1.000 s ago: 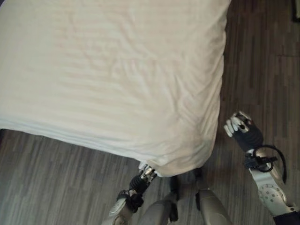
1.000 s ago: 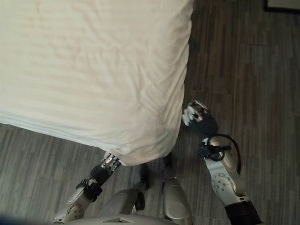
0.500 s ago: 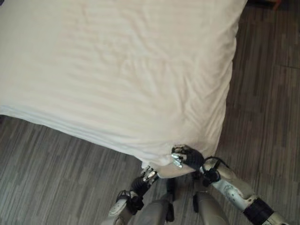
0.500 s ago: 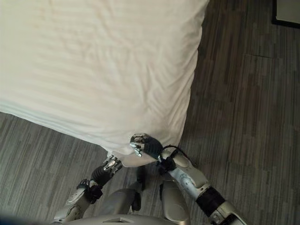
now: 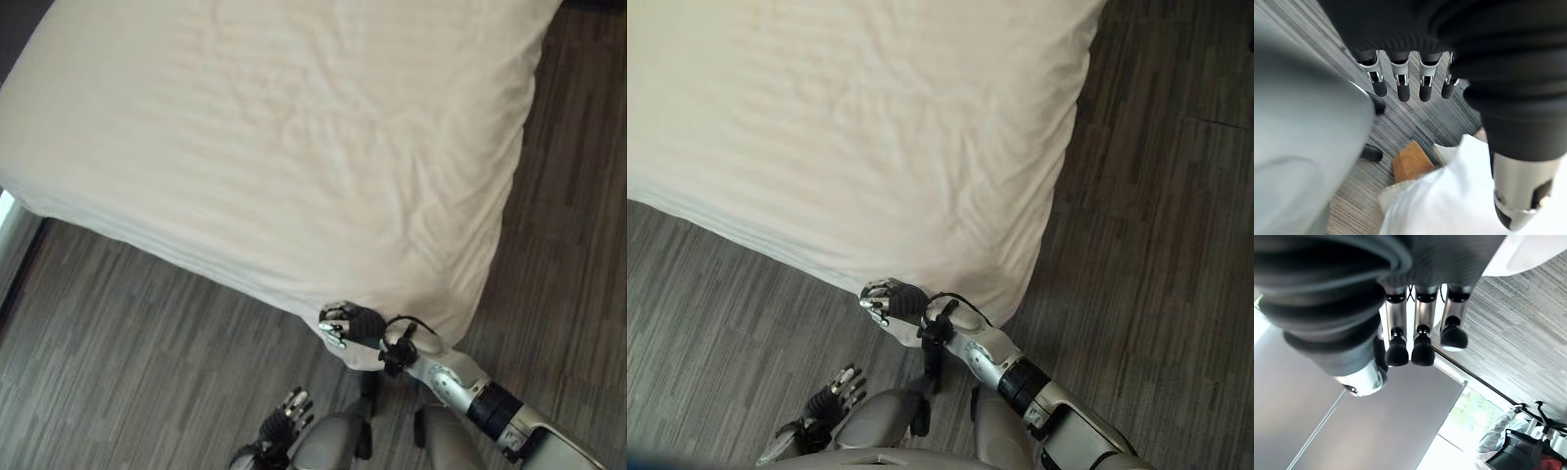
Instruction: Making the bed.
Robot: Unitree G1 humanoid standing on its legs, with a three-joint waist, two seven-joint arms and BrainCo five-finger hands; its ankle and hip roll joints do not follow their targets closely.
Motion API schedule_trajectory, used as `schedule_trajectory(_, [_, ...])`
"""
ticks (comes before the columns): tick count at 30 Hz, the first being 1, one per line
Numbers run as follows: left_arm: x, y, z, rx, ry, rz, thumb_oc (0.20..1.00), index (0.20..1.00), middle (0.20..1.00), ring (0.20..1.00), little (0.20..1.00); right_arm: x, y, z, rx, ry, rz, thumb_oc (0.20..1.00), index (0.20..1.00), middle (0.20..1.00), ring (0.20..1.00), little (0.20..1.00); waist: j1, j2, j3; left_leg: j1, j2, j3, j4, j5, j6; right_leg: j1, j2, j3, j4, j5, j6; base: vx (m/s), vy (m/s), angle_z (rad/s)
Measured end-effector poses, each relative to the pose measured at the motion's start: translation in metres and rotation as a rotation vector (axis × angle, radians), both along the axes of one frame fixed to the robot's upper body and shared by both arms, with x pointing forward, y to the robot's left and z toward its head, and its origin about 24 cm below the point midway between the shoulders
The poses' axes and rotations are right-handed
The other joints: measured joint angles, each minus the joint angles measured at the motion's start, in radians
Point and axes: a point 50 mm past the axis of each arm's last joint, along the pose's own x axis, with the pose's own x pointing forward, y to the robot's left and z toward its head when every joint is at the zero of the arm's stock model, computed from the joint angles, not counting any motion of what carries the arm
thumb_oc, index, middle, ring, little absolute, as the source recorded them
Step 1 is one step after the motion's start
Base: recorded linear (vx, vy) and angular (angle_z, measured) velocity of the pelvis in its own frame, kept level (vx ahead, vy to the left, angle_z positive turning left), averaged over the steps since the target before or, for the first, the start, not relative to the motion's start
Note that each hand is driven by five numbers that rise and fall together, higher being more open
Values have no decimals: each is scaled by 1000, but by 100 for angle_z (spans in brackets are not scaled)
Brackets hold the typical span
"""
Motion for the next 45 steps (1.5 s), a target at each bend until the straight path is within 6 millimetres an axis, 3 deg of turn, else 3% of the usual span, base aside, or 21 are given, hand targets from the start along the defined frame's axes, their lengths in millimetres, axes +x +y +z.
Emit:
schedule_trajectory(4, [-5,-4,-9,26,64,-16,1000,1000,1000,1000,1000,-1,-1,-2,-3,5,-5,200,200,200,200,200,-7,0,1,-3,-1,-7,-1,1,-1,-2,-2,-8,-2,-5,5,12,-3,5])
schedule_trajectory(6, [3,-5,-5,27,33,-20,1000,1000,1000,1000,1000,-3,-3,-4,-6,15,-8,200,200,200,200,200,-7,0,1,-26,-2,-6,-1,1,-1,-25,-2,-7,-1,-5,5,0,0,0])
schedule_trajectory(9, [19,-9,5,19,-41,-36,1000,1000,1000,1000,1000,-3,-19,-29,-53,98,-98,200,200,200,200,200,-6,4,24,-38,-3,-9,2,1,-2,-36,-2,-9,1,1,-2,-5,7,2])
schedule_trajectory(15, [37,-11,14,2,-109,-21,1000,1000,1000,1000,1000,14,-91,-71,-269,229,-442,200,200,200,200,200,-5,19,57,-56,-4,-13,-1,2,0,-53,-4,-12,2,3,-3,0,0,0])
schedule_trajectory(17, [35,-9,11,-13,-89,7,1000,1000,1000,1000,1000,19,-130,-84,-348,314,-635,200,200,200,200,200,-4,27,61,-63,-4,-22,-1,2,0,-57,-5,-19,2,2,-3,10,11,8])
schedule_trajectory(21, [34,-9,10,-12,-80,4,1000,1000,1000,1000,1000,13,-161,-97,-474,397,-740,200,200,200,200,200,7,38,66,-72,-6,-33,-1,9,0,-63,-8,-31,2,3,-3,-10,17,9])
schedule_trajectory(25, [38,-4,16,-1,-111,-6,1000,1000,1000,1000,1000,15,-205,-88,-550,403,-892,200,200,200,200,200,35,54,71,-107,-13,-31,-1,18,3,-99,-15,-25,0,7,1,-3,2,1])
schedule_trajectory(28, [39,-3,17,6,-116,-11,1000,1000,1000,1000,1000,14,-223,-82,-558,388,-948,200,200,200,200,200,41,55,73,-124,-17,-27,-1,22,3,-119,-16,-18,3,19,0,17,9,-5])
schedule_trajectory(31, [45,-5,22,-1,-151,-19,1000,1000,1000,1000,1000,-13,-253,-92,-659,455,-1026,200,200,200,200,200,39,54,73,-122,-17,-27,-1,22,3,-116,-17,-17,3,19,0,36,25,0])
schedule_trajectory(32, [49,-4,27,-1,-179,-26,1000,1000,1000,1000,1000,-41,-281,-98,-735,521,-1086,200,200,200,200,200,31,51,75,-110,-18,-30,-2,22,3,-104,-18,-19,3,20,0,60,41,6])
schedule_trajectory(35, [52,7,32,23,-200,-21,1000,1000,1000,1000,1000,-88,-316,-104,-748,625,-1235,200,200,200,200,200,-28,24,83,-57,-18,-31,-8,21,3,-53,-17,-16,3,15,6,49,43,-2])
schedule_trajectory(39, [57,23,36,42,-224,48,1000,1000,1000,1000,1000,-139,-333,-113,-649,735,-1428,200,200,200,200,200,-99,-43,74,-12,-17,-21,-8,19,2,-14,-15,-4,2,0,24,38,47,-8])
schedule_trajectory(41, [56,27,35,47,-213,64,1000,1000,1000,1000,1000,-166,-330,-122,-560,794,-1534,200,200,200,200,200,-124,-75,57,14,-16,-12,-8,17,2,9,-14,3,0,-1,24,24,68,-12])
schedule_trajectory(42, [56,28,34,49,-212,71,1000,1000,1000,1000,1000,-177,-327,-127,-533,819,-1563,341,341,341,341,341,-126,-89,47,24,-16,-5,-8,14,2,16,-13,11,-1,-3,22,-4,99,-20])
schedule_trajectory(43, [56,29,34,53,-208,71,1000,1000,1000,1000,1000,-187,-323,-130,-498,840,-1604,1000,1000,1000,1000,1000,-135,-104,37,40,-18,3,-8,11,0,27,-11,16,-2,-7,21,0,79,-23])
schedule_trajectory(45, [45,38,26,83,-149,80,1000,1000,1000,1000,1000,-183,-307,-137,-424,828,-1644,1000,1000,1000,1000,1000,-171,-132,-6,62,-15,41,-9,4,10,37,-14,28,-3,-18,40,-71,28,-59])
